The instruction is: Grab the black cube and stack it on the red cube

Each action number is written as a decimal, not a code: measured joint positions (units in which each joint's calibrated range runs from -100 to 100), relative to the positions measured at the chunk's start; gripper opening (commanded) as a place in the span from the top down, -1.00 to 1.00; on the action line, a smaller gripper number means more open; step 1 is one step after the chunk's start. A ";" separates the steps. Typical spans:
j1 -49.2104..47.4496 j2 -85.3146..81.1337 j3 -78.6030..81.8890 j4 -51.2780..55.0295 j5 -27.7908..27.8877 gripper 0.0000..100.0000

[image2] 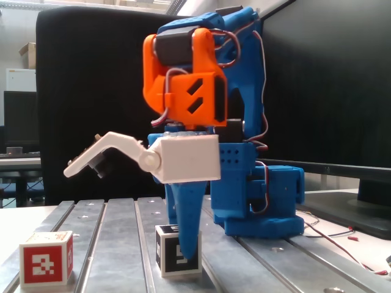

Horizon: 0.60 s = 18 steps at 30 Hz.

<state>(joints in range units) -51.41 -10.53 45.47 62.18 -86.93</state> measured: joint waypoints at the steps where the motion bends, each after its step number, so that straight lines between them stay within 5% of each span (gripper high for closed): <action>1: -0.15 0.00 0.00 -0.52 -0.10 0.38; 18: -0.37 0.00 0.00 -1.55 -0.16 0.39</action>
<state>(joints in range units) -51.78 -10.53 45.47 60.64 -87.09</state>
